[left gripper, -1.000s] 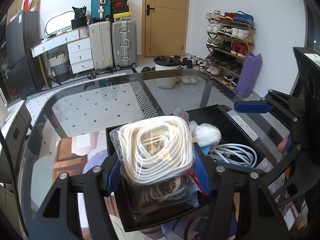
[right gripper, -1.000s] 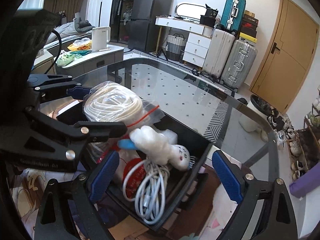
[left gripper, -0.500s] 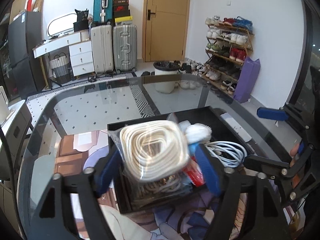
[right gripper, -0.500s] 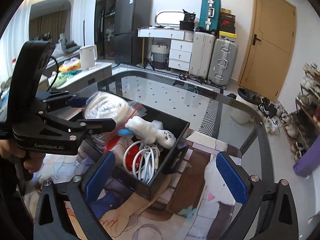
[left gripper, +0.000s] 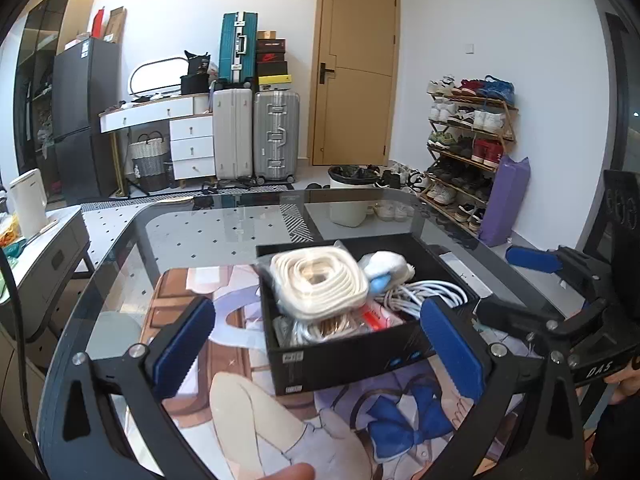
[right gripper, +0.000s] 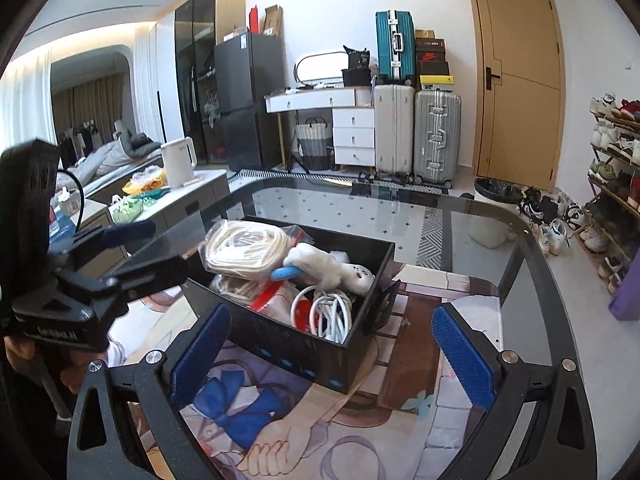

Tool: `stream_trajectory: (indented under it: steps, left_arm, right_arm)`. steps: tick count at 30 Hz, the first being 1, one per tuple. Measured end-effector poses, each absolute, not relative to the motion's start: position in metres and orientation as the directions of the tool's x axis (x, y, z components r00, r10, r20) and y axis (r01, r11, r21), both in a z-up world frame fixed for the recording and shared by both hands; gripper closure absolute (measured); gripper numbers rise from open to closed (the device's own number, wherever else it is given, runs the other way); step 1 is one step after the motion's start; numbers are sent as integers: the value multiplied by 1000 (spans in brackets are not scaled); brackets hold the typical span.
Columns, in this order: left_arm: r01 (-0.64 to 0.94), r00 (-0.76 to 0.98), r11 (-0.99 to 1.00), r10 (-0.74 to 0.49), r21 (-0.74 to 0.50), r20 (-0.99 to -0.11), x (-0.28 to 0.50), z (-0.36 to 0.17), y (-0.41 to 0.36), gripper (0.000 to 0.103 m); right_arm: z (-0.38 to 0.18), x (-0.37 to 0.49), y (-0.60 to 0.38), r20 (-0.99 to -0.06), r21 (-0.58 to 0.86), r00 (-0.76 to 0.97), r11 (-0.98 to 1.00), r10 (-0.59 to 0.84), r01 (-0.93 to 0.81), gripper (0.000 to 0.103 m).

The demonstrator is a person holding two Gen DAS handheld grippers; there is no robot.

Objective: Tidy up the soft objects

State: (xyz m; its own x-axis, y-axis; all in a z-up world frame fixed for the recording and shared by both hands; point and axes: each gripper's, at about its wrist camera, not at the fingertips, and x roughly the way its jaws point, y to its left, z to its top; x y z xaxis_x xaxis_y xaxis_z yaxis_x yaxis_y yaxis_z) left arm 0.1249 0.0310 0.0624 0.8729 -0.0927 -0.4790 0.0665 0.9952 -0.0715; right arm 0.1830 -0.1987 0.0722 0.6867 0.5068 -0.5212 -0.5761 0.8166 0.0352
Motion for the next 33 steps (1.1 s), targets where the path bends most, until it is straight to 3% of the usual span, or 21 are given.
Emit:
stream_trajectory:
  steps: [18, 33]
  left_arm:
    - [25, 902, 997, -52, -69, -429, 112, 42, 35, 0]
    - [21, 899, 998, -43, -57, -436, 112, 42, 31, 0]
  right_arm:
    - [66, 171, -207, -460, 67, 700, 808, 546, -586, 1]
    - [59, 168, -214, -422, 62, 720, 810, 550, -583, 1]
